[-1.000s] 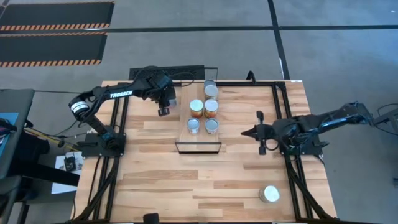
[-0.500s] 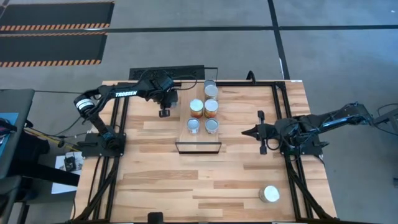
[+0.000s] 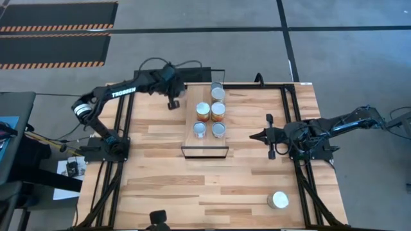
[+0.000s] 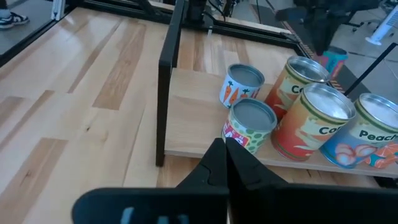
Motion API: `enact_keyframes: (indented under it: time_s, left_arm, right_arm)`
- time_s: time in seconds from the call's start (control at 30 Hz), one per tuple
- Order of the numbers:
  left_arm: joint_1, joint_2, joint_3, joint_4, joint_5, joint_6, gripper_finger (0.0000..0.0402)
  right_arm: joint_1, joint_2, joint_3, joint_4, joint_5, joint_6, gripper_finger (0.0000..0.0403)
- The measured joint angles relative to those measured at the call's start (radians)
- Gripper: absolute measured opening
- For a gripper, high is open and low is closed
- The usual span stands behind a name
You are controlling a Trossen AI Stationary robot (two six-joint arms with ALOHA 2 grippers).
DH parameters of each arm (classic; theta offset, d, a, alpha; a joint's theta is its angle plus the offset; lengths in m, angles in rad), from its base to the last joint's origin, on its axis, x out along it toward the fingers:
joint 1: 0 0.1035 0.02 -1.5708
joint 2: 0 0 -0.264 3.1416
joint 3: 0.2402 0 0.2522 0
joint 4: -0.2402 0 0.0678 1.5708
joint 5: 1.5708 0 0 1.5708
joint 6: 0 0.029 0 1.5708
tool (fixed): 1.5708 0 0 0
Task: Pick and place cans onto a shelf
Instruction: Put the small blue can on the shelf aligned with the small dark green can
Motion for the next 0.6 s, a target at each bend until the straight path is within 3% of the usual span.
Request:
enact_keyframes:
  time_s: [0.33,0.47,0.6]
  left_arm:
    - [-0.032,0.029,0.151,-0.019,0.097,-0.039,0.0]
    - [-0.06,0.043,0.156,-0.019,0.085,-0.105,0.0]
    - [-0.088,0.041,0.16,0.021,0.019,-0.282,0.0]
  right_arm:
    - [0.0,0.001,0.0,0.019,-0.002,-0.001,0.0003]
    - [0.001,0.001,0.001,0.017,-0.003,-0.001,0.0003]
    - [0.0,0.001,0.001,0.016,-0.003,-0.001,0.0003]
